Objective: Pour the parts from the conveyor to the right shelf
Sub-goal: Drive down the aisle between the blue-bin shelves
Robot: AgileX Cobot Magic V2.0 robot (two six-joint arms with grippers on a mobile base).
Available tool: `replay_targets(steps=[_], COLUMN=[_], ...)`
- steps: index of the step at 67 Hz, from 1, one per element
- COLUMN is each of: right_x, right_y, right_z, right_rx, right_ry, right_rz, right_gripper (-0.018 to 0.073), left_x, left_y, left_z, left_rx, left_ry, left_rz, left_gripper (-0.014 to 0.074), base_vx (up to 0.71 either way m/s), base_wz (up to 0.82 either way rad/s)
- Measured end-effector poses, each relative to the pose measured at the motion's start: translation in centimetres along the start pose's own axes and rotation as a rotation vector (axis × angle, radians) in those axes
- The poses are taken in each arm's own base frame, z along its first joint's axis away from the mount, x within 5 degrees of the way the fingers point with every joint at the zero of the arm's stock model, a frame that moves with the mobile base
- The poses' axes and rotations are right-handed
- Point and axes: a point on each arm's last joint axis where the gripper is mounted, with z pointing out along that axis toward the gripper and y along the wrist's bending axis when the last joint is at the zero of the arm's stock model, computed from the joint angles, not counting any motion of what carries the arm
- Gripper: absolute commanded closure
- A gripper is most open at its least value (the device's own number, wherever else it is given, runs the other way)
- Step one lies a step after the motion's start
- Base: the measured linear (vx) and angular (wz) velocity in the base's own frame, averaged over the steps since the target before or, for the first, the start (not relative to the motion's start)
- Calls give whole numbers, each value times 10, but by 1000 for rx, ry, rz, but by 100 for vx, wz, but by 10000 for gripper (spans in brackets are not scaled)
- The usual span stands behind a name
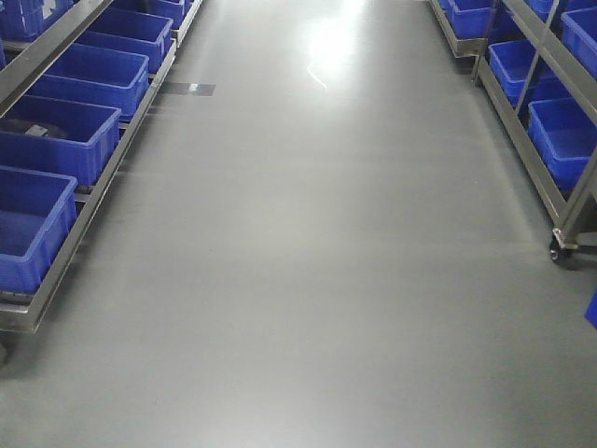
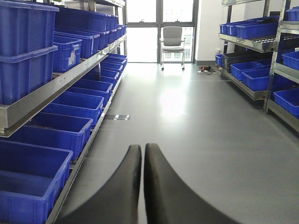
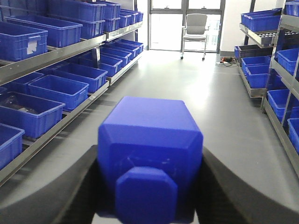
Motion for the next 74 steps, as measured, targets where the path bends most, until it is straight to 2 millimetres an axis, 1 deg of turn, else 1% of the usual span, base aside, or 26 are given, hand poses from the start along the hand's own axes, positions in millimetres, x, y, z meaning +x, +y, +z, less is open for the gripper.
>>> replay_targets(steps=[31,74], right_x=[0,0], right_y=[0,0], right_z=[0,0], right_rx=[0,0], right_ry=[0,0], right_rz=[0,0], right_gripper=[568,568], left_x=[0,0], left_y=[0,0], left_z=[0,0], left_rx=[0,0], left_ry=[0,0], left_rz=[0,0], left_gripper=[603,603], base_vx=[39,57], base_wz=[-13,-6])
